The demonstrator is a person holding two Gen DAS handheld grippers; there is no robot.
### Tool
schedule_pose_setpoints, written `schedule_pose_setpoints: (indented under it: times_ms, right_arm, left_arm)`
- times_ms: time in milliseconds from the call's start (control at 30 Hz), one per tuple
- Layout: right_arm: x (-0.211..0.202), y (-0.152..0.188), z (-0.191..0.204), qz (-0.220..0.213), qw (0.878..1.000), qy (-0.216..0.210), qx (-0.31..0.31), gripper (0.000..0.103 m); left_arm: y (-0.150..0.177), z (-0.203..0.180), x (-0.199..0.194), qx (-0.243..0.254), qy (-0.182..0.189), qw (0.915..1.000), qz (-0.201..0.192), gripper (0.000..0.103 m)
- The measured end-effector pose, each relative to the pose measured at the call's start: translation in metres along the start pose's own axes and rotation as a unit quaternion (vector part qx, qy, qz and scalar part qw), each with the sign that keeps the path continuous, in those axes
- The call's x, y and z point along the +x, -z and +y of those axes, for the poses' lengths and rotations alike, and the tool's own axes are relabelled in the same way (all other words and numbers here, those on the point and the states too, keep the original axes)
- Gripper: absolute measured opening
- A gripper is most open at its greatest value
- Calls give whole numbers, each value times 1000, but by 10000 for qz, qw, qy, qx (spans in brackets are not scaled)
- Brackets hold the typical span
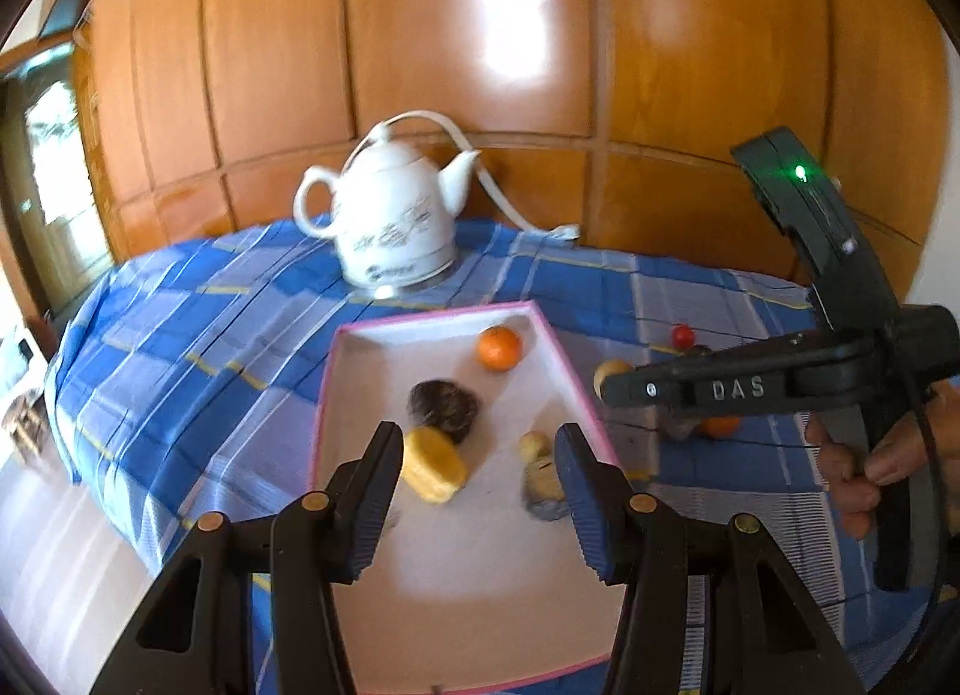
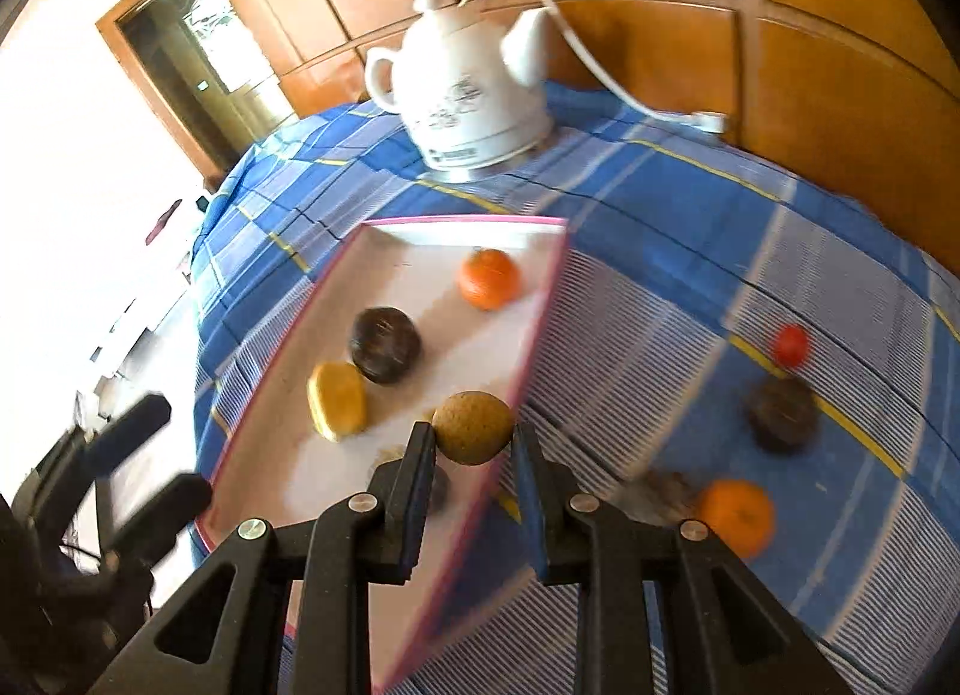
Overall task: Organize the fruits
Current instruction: 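Carry the small brown ball into the tray and release it with the right gripper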
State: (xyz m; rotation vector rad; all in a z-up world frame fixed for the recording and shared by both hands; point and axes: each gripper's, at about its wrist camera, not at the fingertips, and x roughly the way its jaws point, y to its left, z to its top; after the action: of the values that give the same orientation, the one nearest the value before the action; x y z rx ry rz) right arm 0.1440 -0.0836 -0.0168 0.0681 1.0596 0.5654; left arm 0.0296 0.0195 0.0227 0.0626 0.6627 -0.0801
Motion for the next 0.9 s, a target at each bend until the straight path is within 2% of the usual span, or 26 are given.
schedule_pose_setpoints:
  times_ms: [233,400,467,900]
  right_arm:
    - [43,-13,19,300,9990,227,-226,27]
    - [58,-12,18,473,9981,334,-223,28]
    - [57,-10,16,436,9982,368,-200,32]
    - [-4,12,-2,-31,9991,423,-22,32]
  left_arm:
    - [20,37,13,-417,-353,9980,322,53]
    - [24,40,12,-445,-387,9977,326,53]
    - [23,36,11,-383,-374,9981,291,53]
    - [18,18,3,-166,-264,9993,200,53]
